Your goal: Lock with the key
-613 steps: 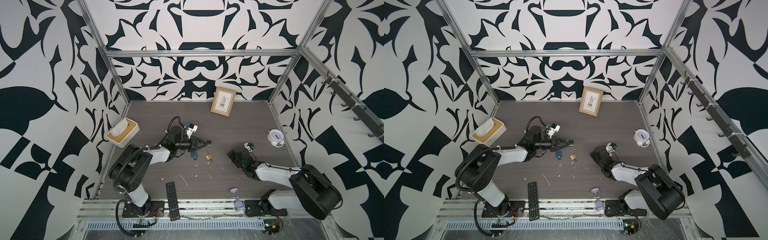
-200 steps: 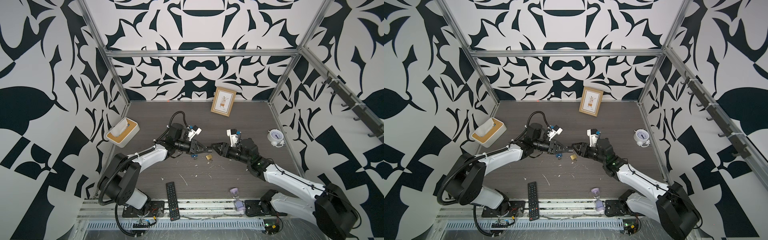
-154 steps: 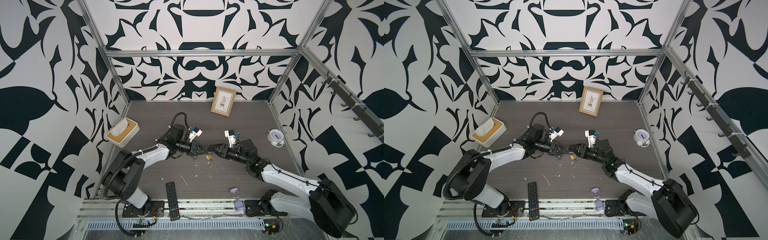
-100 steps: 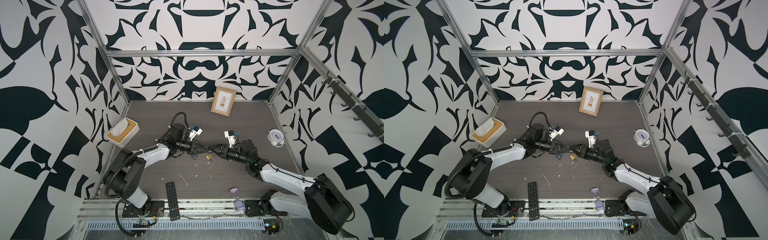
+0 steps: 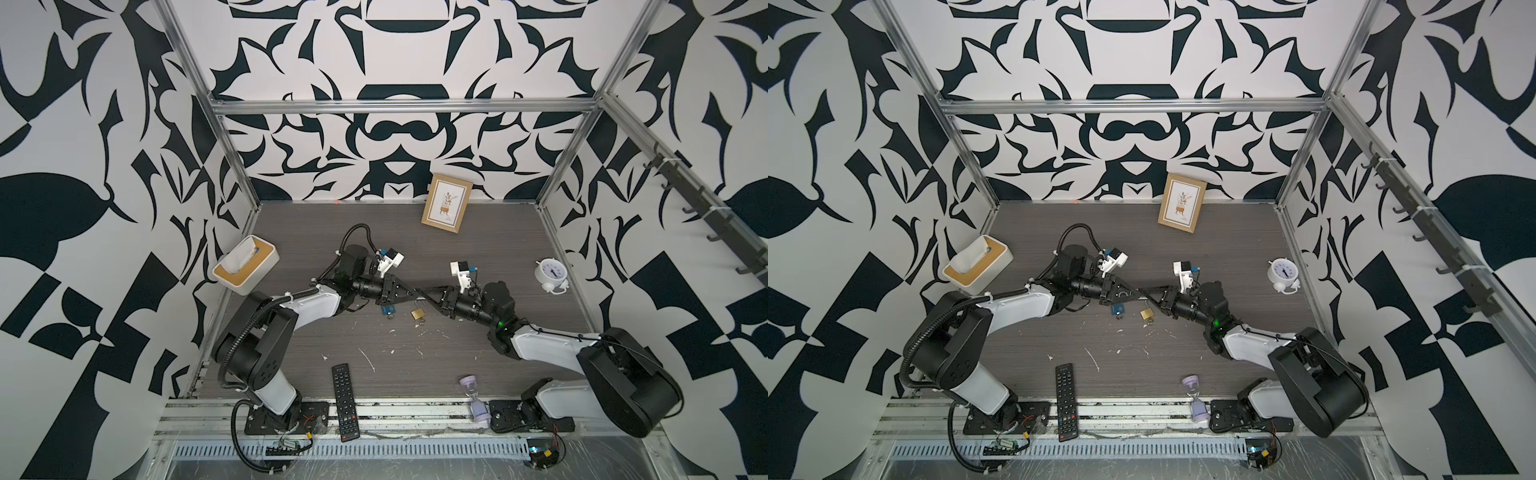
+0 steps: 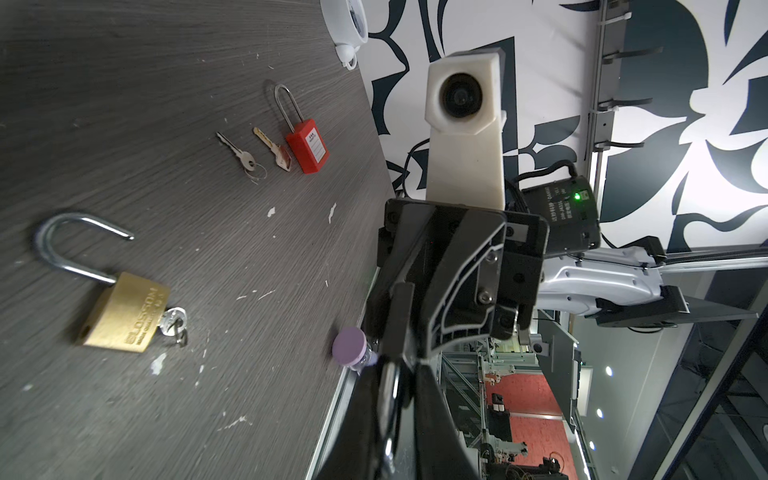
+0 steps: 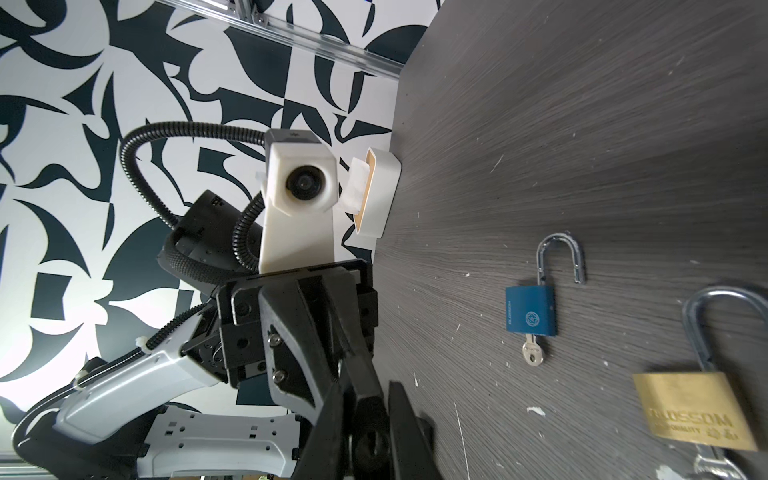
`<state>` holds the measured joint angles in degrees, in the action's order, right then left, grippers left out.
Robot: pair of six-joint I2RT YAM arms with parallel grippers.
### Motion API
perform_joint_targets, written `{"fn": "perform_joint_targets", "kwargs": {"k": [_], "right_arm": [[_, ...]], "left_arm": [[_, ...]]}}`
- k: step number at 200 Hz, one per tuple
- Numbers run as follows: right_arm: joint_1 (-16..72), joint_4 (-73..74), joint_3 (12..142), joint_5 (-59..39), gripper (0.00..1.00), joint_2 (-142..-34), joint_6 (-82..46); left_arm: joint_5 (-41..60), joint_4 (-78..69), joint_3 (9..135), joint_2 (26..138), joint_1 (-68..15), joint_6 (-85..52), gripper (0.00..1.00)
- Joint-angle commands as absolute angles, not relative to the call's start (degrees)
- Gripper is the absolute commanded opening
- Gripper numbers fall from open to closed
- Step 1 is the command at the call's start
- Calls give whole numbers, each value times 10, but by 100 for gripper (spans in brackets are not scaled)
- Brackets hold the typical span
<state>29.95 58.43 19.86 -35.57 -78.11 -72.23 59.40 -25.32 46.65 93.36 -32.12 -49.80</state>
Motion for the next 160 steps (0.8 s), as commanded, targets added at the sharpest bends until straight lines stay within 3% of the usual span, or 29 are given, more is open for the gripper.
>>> {"fn": "perform_joint_targets", "kwargs": {"k": [1, 32, 40, 48, 62, 116, 136, 160], "right_arm": [[306, 671, 200, -373, 3, -796, -757], [302, 653, 195, -351, 0, -795, -755], [298, 626, 193, -330, 0, -781, -748], [293, 587, 194, -311, 0, -762, -738], [287, 497, 205, -274, 0, -724, -710], [291, 193, 237, -20, 0, -602, -705], [295, 192, 239, 43, 0, -627, -724], [296, 247, 268, 50, 0, -710, -706]], "left_arm": [[614, -296, 473, 936, -332, -499, 0], [609, -295, 475, 945, -331, -496, 1], [599, -280, 480, 947, -327, -489, 36], [591, -265, 485, 947, -324, -480, 55], [566, -251, 492, 946, -317, -463, 99], [316, -137, 469, 867, -283, -422, 99], [245, -49, 481, 835, -283, -390, 99], [177, 63, 496, 808, -280, -351, 99]]}}
